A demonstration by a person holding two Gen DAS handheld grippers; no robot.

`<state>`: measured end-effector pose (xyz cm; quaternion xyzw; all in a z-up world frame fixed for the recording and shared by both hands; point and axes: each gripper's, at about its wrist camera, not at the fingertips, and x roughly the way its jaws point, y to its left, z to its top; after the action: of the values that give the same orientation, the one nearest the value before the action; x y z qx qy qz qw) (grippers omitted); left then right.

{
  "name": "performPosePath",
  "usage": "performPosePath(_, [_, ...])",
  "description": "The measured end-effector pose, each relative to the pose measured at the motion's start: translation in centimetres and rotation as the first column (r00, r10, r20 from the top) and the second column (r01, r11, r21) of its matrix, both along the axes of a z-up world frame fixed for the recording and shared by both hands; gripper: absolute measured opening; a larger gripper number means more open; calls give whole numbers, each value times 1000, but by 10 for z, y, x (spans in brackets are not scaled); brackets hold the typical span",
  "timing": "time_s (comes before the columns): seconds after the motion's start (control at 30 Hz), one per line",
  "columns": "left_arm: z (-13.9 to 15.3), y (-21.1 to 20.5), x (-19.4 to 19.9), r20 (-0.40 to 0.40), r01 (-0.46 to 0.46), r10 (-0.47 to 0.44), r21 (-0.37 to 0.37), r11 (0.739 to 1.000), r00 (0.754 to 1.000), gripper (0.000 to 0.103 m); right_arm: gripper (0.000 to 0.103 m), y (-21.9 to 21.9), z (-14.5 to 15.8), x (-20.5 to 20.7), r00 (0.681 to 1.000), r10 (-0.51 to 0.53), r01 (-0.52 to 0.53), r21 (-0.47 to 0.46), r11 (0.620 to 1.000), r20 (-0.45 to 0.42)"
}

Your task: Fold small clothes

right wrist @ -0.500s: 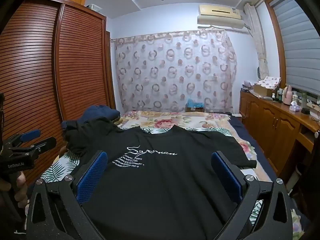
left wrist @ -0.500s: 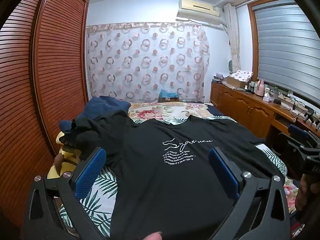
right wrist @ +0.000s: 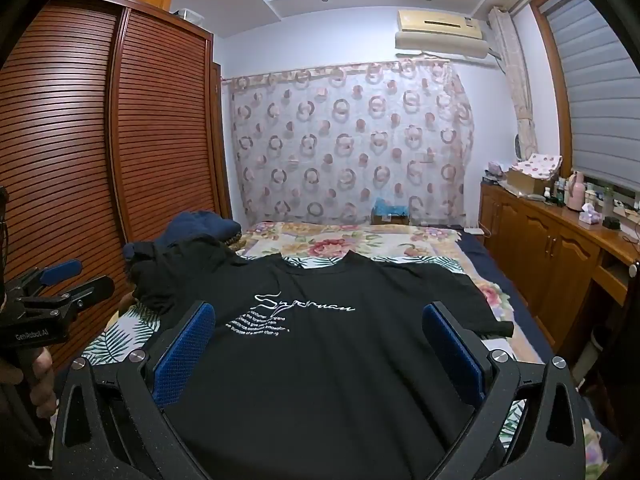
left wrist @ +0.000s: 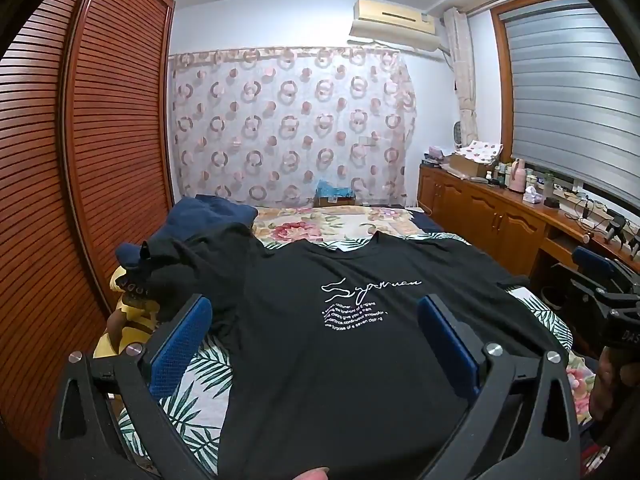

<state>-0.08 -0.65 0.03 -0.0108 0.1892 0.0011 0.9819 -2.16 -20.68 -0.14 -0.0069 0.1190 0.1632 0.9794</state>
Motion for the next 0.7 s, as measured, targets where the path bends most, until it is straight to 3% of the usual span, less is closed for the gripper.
performPosePath(0.7, [4,-2,-2,6,2,-2,7,1000,1000,103,103,-1,2,-3,1000,-4,4,-3,1000,0])
